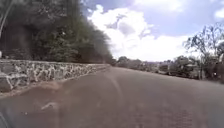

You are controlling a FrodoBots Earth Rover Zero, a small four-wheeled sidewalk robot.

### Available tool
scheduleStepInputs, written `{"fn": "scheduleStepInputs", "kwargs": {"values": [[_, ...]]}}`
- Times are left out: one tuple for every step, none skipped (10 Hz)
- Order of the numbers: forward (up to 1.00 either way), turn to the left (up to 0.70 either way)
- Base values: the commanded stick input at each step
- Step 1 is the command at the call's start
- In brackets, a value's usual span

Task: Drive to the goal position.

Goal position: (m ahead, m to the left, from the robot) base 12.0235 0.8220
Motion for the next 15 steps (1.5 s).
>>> {"fn": "scheduleStepInputs", "kwargs": {"values": [[0.7, 0.0], [0.7, 0.0], [0.7, 0.0], [0.7, 0.0], [0.7, 0.0], [0.7, 0.0], [0.7, 0.0], [0.7, 0.0], [0.7, 0.0], [0.7, 0.0], [0.7, 0.0], [0.7, 0.0], [0.7, 0.0], [0.7, 0.0], [0.7, 0.0]]}}
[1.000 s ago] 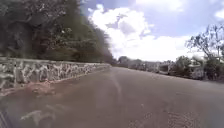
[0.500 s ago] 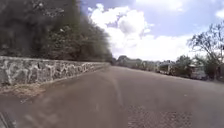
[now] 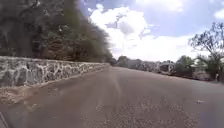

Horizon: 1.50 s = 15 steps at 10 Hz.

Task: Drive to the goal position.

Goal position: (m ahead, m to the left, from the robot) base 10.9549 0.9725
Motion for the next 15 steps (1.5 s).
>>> {"fn": "scheduleStepInputs", "kwargs": {"values": [[0.7, 0.0], [0.7, 0.0], [0.7, 0.0], [0.7, 0.0], [0.7, 0.0], [0.7, 0.0], [0.7, 0.0], [0.7, 0.0], [0.7, 0.0], [0.7, 0.0], [0.7, 0.0], [0.7, 0.0], [0.7, 0.0], [0.7, 0.0], [0.7, 0.0]]}}
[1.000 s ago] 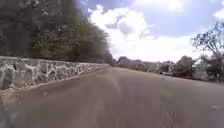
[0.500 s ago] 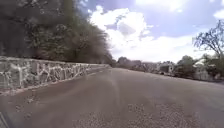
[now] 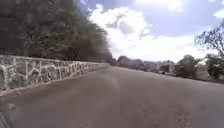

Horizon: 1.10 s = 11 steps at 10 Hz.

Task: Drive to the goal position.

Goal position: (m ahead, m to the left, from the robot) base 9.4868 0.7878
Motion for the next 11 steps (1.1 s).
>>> {"fn": "scheduleStepInputs", "kwargs": {"values": [[0.7, 0.0], [0.7, 0.0], [0.7, 0.0], [0.7, 0.0], [0.7, 0.0], [0.7, 0.0], [0.7, 0.0], [0.7, 0.0], [0.7, 0.0], [0.7, 0.0], [0.7, 0.0]]}}
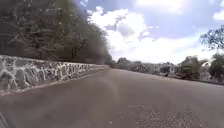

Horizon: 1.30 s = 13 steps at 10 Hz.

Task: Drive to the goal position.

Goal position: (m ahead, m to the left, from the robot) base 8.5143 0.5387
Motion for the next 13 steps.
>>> {"fn": "scheduleStepInputs", "kwargs": {"values": [[0.7, 0.0], [0.7, 0.0], [0.7, 0.0], [0.7, 0.0], [0.7, 0.0], [0.7, 0.0], [0.7, 0.0], [0.7, 0.0], [0.7, 0.0], [0.7, 0.0], [0.7, 0.0], [0.7, 0.0], [0.7, 0.0]]}}
